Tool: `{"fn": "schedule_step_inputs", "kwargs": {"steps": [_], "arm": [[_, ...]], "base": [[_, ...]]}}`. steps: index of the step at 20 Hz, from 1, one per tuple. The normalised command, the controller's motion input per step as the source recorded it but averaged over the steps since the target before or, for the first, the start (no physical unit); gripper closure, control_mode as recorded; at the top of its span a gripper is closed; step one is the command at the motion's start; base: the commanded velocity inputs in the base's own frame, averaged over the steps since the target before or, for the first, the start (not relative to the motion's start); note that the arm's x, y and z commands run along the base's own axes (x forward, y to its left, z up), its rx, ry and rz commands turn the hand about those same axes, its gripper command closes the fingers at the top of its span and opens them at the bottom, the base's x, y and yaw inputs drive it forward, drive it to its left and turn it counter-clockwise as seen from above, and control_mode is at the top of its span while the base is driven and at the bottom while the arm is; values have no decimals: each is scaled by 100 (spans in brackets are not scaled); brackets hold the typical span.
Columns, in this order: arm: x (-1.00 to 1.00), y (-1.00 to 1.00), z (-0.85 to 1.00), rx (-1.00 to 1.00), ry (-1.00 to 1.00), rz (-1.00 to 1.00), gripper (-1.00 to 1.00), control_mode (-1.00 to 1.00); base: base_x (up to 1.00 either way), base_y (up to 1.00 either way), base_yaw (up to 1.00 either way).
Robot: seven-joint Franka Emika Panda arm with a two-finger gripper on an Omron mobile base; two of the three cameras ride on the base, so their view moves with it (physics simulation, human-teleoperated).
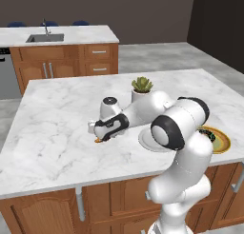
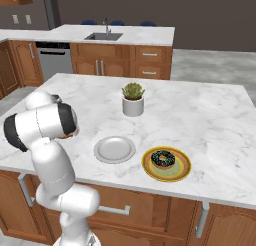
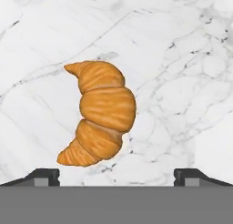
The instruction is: Place the pastries on the plates.
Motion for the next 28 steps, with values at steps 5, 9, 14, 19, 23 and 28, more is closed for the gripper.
{"fn": "schedule_step_inputs", "kwargs": {"steps": [5, 9, 14, 19, 23, 28], "arm": [[30, 22, -7, 1, 0, 0, -100, -100], [24, 12, -1, 0, 0, 0, -100, -100], [6, -3, -17, -2, 0, 0, -100, -100], [0, -7, -22, -2, 0, 0, -100, -100], [0, 0, -4, 0, 0, 0, 100, -100], [0, 0, 0, 0, 0, 0, 100, -100]], "base": [[0, 0, 0], [0, 0, 0], [0, 0, 0], [0, 0, 0], [0, 0, 0], [0, 0, 0]]}}
